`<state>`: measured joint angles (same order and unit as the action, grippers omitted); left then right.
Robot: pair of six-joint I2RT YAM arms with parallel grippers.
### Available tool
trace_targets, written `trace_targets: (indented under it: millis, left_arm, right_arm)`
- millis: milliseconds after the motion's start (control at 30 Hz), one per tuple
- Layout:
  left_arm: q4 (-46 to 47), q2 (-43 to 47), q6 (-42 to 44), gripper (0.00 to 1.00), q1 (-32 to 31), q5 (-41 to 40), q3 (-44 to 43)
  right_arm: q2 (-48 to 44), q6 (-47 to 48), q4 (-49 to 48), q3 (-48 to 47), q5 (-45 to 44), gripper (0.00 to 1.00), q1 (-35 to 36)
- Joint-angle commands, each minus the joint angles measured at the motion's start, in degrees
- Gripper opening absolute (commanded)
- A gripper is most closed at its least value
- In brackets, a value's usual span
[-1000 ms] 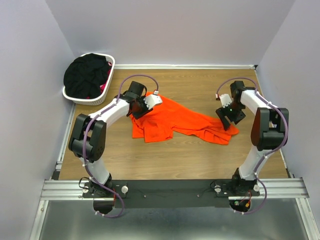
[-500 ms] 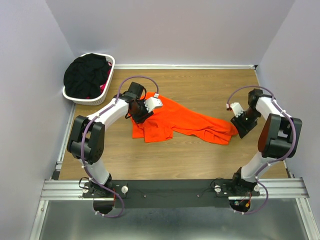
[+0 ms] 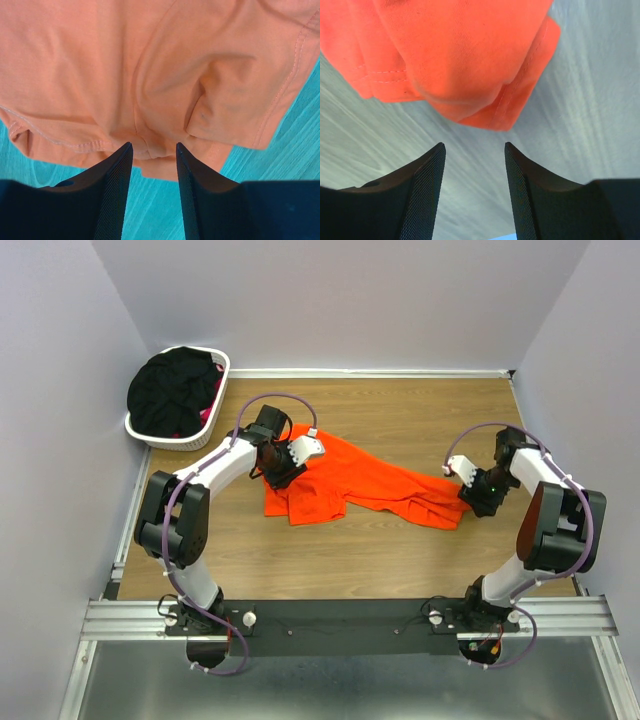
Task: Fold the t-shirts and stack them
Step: Flatten the tshirt out
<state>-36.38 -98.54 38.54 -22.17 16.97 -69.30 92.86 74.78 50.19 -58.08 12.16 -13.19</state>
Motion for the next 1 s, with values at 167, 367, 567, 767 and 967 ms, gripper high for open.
trace_targets:
  millis: [167,367,567,767,967]
  left_arm:
    - [-1.24,0.98,-0.40,0.49,0.20,2.10,0.13]
    - [-1.94,0.98,-0.31,0.49,0.29,2.71,0.83]
    - [-3.70,1.68,0.22,0.54,-0.41,4.21,1.62]
    - [-3.78,2.56,0.30,0.54,-1.91,2.63,3.73]
    - [-4.84,3.88,0.83,0.54,-1.91,2.89,3.64]
  right_arm:
    - [0.04,8.36,-4.40,2.54,2.95,0.59,0.09]
    - [1.27,8.01,-5.72,3.59,3.39,0.53,0.09]
    - [2.23,7.31,-7.13,4.30,4.01,0.29,0.09]
    - [1.71,6.16,-6.52,3.77,2.61,0.01,0.09]
    - [-1.89,5.81,-1.60,-0.70,2.16,0.01,-0.17]
